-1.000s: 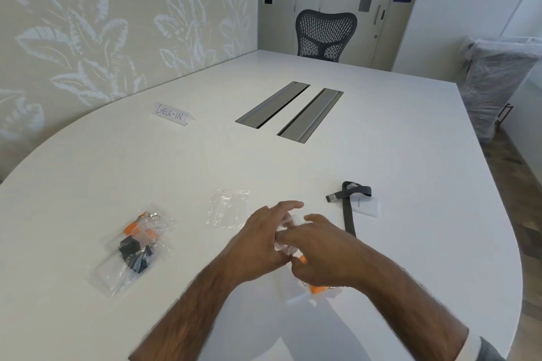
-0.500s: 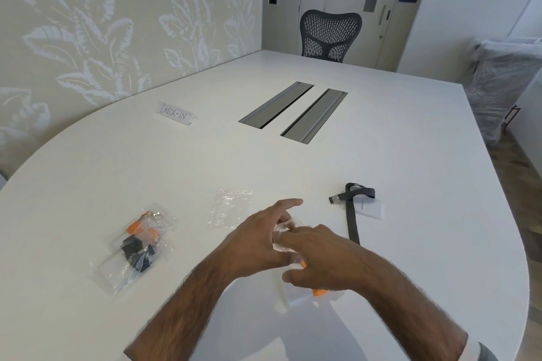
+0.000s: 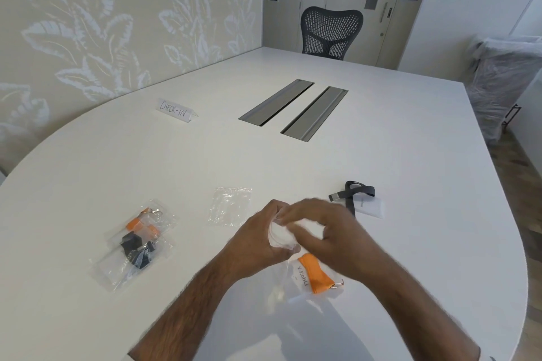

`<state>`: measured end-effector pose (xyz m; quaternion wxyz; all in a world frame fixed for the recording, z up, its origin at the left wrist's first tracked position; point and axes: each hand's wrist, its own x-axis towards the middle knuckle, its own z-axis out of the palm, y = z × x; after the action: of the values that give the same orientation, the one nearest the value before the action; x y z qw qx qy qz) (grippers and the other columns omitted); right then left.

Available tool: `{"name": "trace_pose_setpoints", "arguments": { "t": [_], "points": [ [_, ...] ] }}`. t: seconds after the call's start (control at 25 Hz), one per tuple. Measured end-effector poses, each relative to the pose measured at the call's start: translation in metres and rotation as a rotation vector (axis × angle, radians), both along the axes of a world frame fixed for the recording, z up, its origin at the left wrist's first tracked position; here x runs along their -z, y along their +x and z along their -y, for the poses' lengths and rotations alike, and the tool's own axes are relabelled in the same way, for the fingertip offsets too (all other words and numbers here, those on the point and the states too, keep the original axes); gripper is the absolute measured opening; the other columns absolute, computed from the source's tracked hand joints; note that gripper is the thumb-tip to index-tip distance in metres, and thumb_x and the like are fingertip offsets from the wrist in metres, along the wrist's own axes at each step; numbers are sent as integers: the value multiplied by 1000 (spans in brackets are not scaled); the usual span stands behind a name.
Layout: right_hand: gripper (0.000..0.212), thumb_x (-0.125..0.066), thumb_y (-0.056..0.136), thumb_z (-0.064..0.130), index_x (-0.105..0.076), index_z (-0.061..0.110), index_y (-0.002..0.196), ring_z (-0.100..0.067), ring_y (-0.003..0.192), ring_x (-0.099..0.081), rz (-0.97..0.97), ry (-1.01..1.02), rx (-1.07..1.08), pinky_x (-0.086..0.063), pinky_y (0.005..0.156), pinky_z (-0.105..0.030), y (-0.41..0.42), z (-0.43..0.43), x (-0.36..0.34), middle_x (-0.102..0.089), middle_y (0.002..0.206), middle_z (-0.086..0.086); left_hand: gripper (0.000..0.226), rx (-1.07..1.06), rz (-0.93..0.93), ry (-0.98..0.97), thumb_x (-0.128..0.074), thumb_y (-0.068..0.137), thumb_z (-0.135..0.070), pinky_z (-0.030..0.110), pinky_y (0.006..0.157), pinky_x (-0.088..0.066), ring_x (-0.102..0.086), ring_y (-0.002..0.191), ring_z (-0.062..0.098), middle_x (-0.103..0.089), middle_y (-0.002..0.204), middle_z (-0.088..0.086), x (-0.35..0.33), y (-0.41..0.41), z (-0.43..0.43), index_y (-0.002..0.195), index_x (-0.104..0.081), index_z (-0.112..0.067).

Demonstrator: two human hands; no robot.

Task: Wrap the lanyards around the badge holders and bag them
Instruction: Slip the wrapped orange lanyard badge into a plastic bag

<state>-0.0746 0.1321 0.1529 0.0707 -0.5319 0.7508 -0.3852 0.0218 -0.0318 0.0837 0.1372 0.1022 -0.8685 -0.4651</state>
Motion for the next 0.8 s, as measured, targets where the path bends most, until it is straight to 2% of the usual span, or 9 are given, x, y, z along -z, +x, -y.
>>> {"name": "trace_pose_setpoints", "arguments": {
  "t": [0.08, 0.12, 0.24, 0.32, 0.4, 0.48, 0.64, 0.72, 0.8],
  "points": [
    [17, -64, 94, 17, -77, 27, 96, 2, 97, -66, 107, -83, 191, -49, 85, -16, -10, -7, 0, -74, 98, 20, 60, -38, -5, 18, -88, 75, -36, 22, 90, -49, -63, 108, 0, -70, 109, -16, 2, 3, 3, 122, -51, -38],
    [18, -64, 94, 16, -75, 30, 94, 3, 92, -66, 129, -42, 301, -50, 82, -17, -17, -10, 3, -74, 97, 20, 65, -49, 0, 28, -89, 73, -40, 19, 92, -47, -62, 111, 0, -70, 110, -16, 3, 5, 4, 125, -51, -40],
    [6, -68, 92, 31, -67, 32, 98, 2, 82, -63, 171, 347, 487, -51, 76, -24, -36, -19, 27, -72, 103, 11, 75, -54, 1, 67, -90, 67, -47, 23, 95, -49, -64, 109, 2, -67, 112, -15, 6, 7, 6, 129, -49, -46],
    [35, -75, 84, 46, -63, 28, 112, -3, 80, -64, 266, 577, 495, -53, 70, -25, -36, -22, 48, -68, 105, 6, 77, -49, -3, 68, -91, 68, -45, 27, 94, -51, -66, 103, 5, -65, 112, -15, 7, 7, 4, 131, -48, -48],
    [59, -80, 77, 52, -58, 25, 124, -7, 78, -65, 335, 684, 495, -55, 66, -25, -30, -22, 61, -64, 108, 4, 79, -43, -3, 62, -92, 69, -42, 25, 91, -51, -66, 100, 5, -64, 111, -14, 6, 5, 2, 133, -46, -49],
    [63, -82, 73, 51, -56, 23, 123, -12, 83, -66, 303, 716, 509, -60, 73, -30, -23, -18, 68, -64, 108, 2, 83, -37, 2, 51, -92, 70, -41, 21, 88, -48, -65, 101, 5, -63, 111, -15, 5, 4, 2, 136, -44, -50],
    [56, -85, 68, 50, -55, 24, 107, -15, 89, -65, 254, 741, 511, -61, 84, -39, -16, -10, 80, -65, 102, 4, 86, -27, 17, 28, -90, 71, -43, 19, 87, -46, -63, 104, 3, -62, 111, -16, 6, 4, 2, 140, -39, -52],
    [58, -88, 68, 47, -53, 23, 109, -16, 92, -63, 324, 716, 506, -61, 84, -38, -16, -6, 85, -64, 103, 3, 88, -25, 18, 18, -90, 72, -43, 17, 88, -45, -62, 105, 2, -62, 110, -17, 7, 4, 1, 142, -38, -51],
    [59, -90, 71, 41, -53, 21, 112, -16, 94, -62, 440, 689, 504, -58, 77, -30, -16, -4, 84, -62, 108, 1, 90, -23, 21, 11, -90, 72, -42, 17, 88, -44, -60, 106, 2, -61, 110, -19, 8, 6, 2, 143, -36, -51]
  ]
}}
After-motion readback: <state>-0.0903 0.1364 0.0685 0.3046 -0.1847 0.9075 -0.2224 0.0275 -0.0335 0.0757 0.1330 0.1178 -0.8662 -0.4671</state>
